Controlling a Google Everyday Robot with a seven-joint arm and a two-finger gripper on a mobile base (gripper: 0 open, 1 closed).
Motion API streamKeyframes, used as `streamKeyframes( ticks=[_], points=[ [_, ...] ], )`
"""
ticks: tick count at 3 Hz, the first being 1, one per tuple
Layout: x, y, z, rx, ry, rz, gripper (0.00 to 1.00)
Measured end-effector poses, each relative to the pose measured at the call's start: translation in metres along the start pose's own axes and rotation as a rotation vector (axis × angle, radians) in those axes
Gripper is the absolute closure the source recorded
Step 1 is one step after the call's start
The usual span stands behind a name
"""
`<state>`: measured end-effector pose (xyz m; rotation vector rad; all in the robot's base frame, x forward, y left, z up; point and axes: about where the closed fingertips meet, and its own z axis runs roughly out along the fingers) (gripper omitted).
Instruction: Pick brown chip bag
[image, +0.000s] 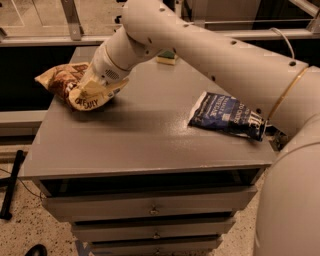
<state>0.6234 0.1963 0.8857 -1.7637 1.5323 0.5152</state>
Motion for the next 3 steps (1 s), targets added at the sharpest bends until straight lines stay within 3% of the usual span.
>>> streamKeyframes(
  ticks=[1,2,3],
  points=[
    [-0.021,-0.018,-0.043,0.089,-0.098,-0.007,1.00],
    [-0.043,-0.040,-0.089,0.177,-0.266,-0.007,1.00],
    [-0.073,-0.052,-0.127,0.225,-0.440,-0.037,1.00]
  ],
)
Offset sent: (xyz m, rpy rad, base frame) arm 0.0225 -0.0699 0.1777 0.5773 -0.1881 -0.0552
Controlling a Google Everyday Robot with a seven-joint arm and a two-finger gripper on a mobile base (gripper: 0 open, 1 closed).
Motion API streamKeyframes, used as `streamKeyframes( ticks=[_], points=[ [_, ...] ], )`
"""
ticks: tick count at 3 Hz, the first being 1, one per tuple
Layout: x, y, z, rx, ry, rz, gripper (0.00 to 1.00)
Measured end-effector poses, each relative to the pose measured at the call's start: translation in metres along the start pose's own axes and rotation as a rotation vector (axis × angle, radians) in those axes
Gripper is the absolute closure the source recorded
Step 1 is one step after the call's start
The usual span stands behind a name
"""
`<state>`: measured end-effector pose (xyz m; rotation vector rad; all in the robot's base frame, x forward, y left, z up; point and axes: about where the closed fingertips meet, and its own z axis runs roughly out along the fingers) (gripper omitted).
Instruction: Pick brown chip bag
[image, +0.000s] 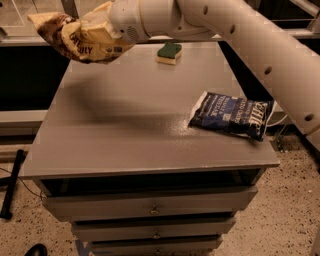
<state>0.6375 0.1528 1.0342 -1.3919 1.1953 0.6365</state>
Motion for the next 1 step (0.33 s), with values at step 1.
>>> streamKeyframes(
  ticks=[1],
  points=[
    [-0.0079,0.0029,0.0023,-0.007,-0.018,-0.008,1.00]
  ],
)
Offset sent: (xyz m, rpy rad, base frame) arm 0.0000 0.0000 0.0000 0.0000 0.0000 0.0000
